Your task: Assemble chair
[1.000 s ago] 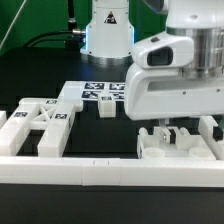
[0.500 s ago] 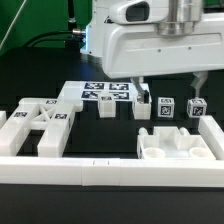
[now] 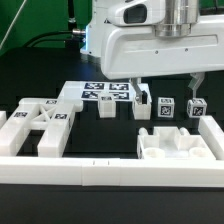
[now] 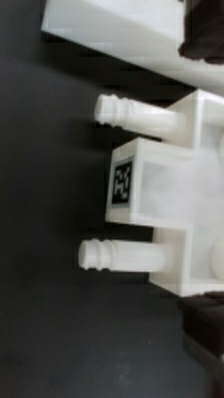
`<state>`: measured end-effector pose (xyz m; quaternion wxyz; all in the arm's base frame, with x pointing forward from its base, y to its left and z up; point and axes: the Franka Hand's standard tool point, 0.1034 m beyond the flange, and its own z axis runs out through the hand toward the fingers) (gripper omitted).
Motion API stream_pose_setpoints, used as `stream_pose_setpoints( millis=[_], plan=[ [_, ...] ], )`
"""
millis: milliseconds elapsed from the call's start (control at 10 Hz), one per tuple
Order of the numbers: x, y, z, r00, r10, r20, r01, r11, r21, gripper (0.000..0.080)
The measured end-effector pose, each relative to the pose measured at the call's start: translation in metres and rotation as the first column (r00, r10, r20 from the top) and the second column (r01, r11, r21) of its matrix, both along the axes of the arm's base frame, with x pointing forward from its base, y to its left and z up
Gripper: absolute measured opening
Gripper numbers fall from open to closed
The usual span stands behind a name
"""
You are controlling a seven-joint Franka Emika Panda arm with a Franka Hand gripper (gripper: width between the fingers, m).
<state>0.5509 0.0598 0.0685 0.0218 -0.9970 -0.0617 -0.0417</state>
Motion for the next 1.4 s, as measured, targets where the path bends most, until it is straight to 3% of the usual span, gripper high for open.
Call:
stream_pose_setpoints(
  millis=[200, 300, 600, 800, 1000, 1400],
  plan=[
    [-0.027, -0.018, -0.012, 0.999, -0.032, -0.025, 0.031, 0.999, -0.014, 0.0649],
    [-0.028, -0.027, -0.016, 1.000, -0.001, -0.001, 0.001, 1.000, -0.020, 0.0649],
    [-0.030, -0.025, -0.017, 0.999, -0.003, -0.035, 0.002, 1.000, -0.018, 0.0649],
    [-0.039, -0.022, -0.017, 0.980, -0.001, -0.200, -0.002, 1.000, -0.014, 0.0649],
    [-0.052, -0.030, -0.019, 0.926, -0.085, -0.369, 0.068, 0.996, -0.058, 0.0649],
    [-0.055, -0.029, -0.021, 0.784, -0.081, -0.615, 0.043, 0.996, -0.076, 0.0649]
  ],
)
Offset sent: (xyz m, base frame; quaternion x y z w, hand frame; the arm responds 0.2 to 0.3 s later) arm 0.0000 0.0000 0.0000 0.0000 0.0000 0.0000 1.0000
